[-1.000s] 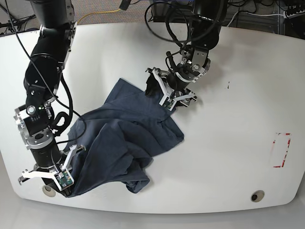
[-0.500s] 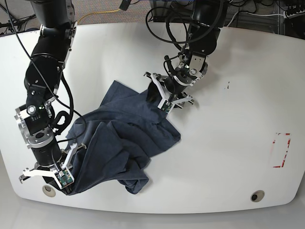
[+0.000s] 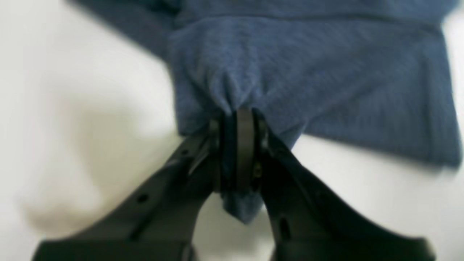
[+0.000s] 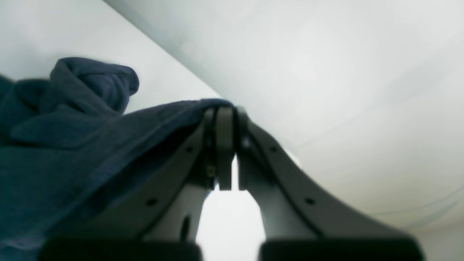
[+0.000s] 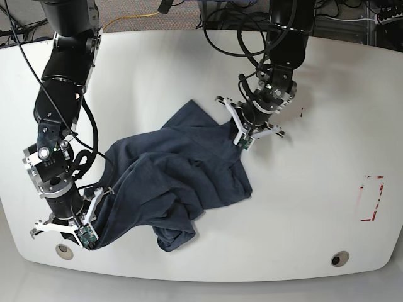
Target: Fold the T-shirt properly
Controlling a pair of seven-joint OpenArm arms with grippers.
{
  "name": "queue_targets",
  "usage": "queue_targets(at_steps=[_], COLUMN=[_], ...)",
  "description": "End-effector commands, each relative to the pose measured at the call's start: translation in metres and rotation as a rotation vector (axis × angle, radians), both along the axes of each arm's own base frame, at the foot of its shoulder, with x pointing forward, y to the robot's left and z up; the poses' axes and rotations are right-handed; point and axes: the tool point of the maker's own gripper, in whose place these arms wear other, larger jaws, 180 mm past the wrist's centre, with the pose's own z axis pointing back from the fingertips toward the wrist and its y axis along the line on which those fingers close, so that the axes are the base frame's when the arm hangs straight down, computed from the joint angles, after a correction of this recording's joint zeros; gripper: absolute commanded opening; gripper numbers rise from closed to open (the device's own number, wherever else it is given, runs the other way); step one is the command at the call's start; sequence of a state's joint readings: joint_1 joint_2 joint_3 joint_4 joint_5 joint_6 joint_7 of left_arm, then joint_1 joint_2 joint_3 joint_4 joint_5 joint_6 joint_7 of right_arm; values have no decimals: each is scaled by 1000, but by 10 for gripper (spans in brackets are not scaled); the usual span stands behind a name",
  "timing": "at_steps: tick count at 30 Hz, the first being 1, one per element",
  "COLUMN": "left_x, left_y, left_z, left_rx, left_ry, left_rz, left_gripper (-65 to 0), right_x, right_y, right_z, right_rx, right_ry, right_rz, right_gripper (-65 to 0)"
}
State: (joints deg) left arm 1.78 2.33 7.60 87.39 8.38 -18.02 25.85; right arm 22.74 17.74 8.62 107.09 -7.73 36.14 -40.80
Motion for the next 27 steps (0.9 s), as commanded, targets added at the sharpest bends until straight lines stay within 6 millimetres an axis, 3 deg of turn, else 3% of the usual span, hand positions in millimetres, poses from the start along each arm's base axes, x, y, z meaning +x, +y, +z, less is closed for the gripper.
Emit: queue_targets(at_steps=[1, 8, 14, 19, 23, 27], left_x=[24, 53, 73, 87, 95, 98], left_y=[8, 41, 67, 82, 106, 126], left_z=[61, 158, 229, 291, 341, 387], left_rx=[-20, 78, 168, 186, 184, 255], left_ry=[-154, -349, -474, -619, -719, -779], left_rz=[15, 29, 87, 129, 202, 239], left_gripper=[-650, -650, -650, -650, -650, -650], right_x=[8, 32, 54, 70, 77, 87], right_y=[-7, -14, -23, -29, -30, -8], right_z=[28, 41, 63, 90, 121, 146], right_rx=[-2, 30, 57, 80, 90, 34], right_ry=[-75, -75, -92, -120, -171, -192], right_rz=[-6, -23, -39, -48, -46, 2], right_gripper=[-650, -650, -650, -650, -650, -650])
